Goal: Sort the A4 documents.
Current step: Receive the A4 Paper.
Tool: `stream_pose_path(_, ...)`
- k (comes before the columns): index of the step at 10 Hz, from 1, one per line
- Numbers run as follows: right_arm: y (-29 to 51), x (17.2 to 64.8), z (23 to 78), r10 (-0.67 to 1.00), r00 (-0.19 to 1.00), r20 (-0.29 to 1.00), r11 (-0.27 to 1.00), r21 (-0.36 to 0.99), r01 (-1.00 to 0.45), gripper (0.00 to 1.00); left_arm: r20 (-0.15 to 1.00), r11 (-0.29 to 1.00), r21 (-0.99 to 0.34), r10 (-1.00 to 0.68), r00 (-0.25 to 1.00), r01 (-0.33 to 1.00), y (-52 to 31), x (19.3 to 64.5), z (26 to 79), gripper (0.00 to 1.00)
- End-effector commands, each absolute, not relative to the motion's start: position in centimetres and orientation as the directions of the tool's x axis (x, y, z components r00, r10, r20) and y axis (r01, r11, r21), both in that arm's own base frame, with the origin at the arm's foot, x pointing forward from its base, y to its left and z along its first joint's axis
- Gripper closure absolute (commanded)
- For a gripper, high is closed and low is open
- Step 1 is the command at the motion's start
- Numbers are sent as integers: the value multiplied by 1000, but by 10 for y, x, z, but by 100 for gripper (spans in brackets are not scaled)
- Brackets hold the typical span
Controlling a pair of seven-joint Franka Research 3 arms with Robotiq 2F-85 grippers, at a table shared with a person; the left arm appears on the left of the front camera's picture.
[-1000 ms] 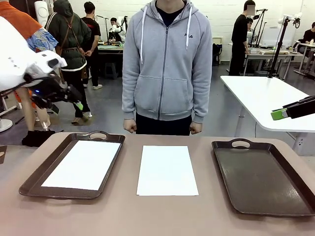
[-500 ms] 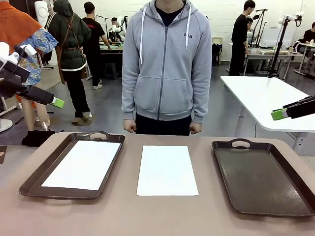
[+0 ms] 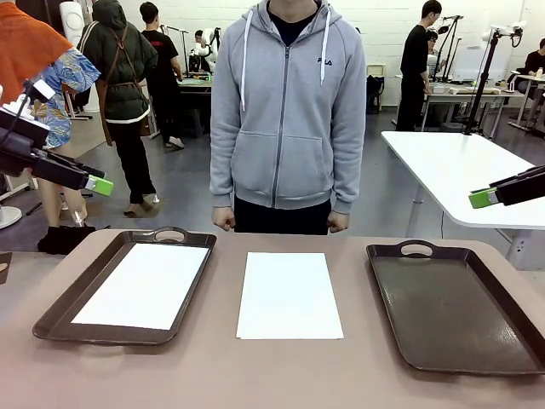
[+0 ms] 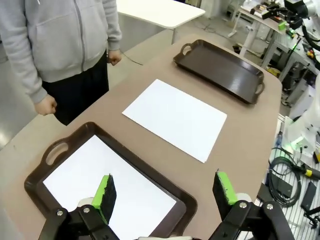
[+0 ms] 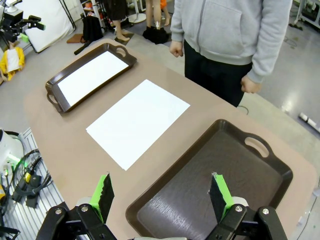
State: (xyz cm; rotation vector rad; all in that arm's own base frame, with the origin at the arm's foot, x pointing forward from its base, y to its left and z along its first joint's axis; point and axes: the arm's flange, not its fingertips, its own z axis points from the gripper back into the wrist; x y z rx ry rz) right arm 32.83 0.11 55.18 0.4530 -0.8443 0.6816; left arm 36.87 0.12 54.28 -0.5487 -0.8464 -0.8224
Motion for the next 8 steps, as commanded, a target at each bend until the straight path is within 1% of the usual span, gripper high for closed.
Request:
stream_pose_path(1,2,330,550,361,473,804,691,110,-714,0,818,687,-91,-361,448,721,-15,354,545,0)
stream_pose_path(3,2,330,550,361,473,804,691,110,-714,0,813,742,-127,-302,498,658,-10,349,547,0)
stream_pose_path(5,2,330,550,361,473,804,691,110,-714,0,784,815,-176,-223,579,553,0,344,549,0)
stream_pose_path(6,2,330,550,361,473,804,691,110,-714,0,776,824,-186,-211,594,536,3,344,548,0)
stream_pose_path(8,2,330,550,361,473,804,691,110,-714,0,780,787,-174,-257,571,592,3,344,548,0)
